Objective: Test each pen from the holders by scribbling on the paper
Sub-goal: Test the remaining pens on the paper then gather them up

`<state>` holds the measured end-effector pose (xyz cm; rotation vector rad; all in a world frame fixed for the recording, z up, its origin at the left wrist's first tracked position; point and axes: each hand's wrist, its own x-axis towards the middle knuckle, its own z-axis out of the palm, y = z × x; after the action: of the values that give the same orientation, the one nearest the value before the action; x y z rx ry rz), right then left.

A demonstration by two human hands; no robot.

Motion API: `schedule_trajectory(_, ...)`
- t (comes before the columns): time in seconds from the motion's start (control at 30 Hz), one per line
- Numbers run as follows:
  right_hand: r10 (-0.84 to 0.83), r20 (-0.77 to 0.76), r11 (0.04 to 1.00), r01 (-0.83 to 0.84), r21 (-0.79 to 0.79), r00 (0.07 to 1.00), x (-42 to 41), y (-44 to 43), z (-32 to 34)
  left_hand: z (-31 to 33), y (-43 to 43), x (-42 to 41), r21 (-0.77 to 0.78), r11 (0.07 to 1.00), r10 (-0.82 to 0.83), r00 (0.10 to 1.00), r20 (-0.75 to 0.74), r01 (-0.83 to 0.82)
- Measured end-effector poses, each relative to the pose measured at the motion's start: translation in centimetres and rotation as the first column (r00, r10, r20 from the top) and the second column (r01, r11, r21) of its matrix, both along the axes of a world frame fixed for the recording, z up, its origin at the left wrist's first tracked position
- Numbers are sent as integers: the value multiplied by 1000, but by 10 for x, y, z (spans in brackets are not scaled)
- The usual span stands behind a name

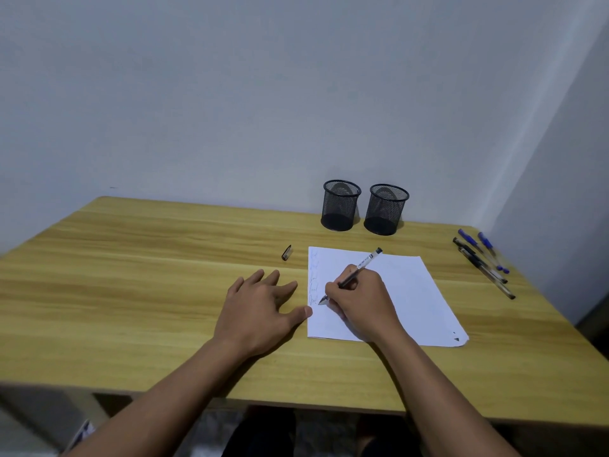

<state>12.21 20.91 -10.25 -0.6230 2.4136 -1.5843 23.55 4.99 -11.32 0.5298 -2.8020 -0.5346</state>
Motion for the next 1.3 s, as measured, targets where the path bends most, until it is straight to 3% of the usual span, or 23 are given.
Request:
schedule_trajectory(0.2, 33, 152, 966, 8, -258, 988, -4, 1, 18, 6, -1, -5, -1, 1000, 31, 999, 21, -31)
schedule_trajectory(0.4, 91, 120, 948, -49, -315, 989, -22, -1, 31, 27, -19, -47, 238, 937, 301, 937, -176, -257)
schedule_trajectory(0.6, 82, 167, 943, -23, -331, 983, -31, -3, 33, 17, -37, -84, 74, 951, 309, 941, -135, -301)
schedule_trajectory(0.67, 92, 144, 945, -41, -323, 985, -32, -2, 31, 15, -38, -84, 84, 953, 301, 941, -157, -291)
schedule_trajectory(0.8, 76, 137, 936, -23, -351, 988, -33, 1, 29, 21, -38, -73, 323, 936, 237, 929, -285, -140)
schedule_trajectory(0.97, 40, 180, 883, 49, -467, 983, -30, 10, 39, 39, -22, -60, 549, 829, 128, 920, -371, 106)
schedule_trajectory(1.3, 103, 173, 855, 2, -519, 979, -25, 26, 56, 69, 4, -59, 611, 701, -61, 884, -463, 369)
